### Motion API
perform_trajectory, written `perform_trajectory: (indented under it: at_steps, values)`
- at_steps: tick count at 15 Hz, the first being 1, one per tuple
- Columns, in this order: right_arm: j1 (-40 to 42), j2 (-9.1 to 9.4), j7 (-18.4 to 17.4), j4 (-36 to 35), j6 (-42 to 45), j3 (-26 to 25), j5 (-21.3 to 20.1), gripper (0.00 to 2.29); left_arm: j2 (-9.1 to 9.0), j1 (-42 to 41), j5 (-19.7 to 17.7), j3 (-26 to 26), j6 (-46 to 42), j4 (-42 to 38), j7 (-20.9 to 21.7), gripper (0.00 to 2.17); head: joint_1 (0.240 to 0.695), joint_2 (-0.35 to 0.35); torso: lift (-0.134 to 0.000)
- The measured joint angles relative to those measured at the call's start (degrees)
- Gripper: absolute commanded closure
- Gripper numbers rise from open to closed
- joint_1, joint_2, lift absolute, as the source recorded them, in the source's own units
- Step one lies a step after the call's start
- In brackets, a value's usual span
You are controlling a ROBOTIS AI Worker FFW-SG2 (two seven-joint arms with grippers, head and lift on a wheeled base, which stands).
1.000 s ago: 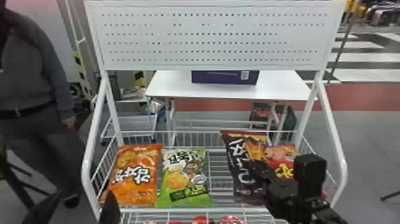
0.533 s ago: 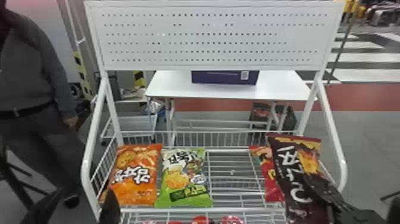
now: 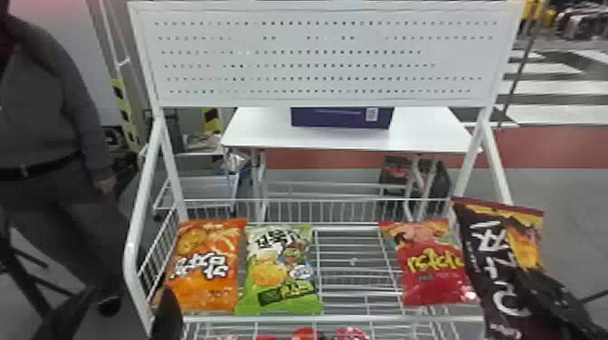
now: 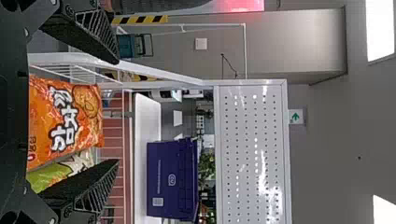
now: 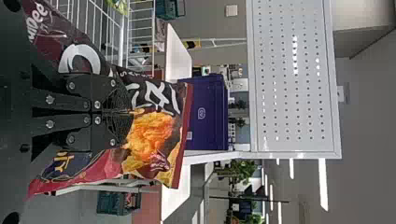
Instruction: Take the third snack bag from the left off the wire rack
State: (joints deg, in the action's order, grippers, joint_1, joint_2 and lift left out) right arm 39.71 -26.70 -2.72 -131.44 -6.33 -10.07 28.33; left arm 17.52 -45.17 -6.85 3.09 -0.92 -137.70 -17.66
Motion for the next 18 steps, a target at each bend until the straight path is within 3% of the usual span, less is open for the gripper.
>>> perform_trajectory:
  at_steps: [18]
  values:
    - [0.29, 0.33, 3.33, -0.21, 0.76, -0.02, 1.86, 2.25, -0.18, -0.46, 0.05, -0.22, -0.53, -0.43, -0.28, 0.14, 0.499, 0.000, 0.000]
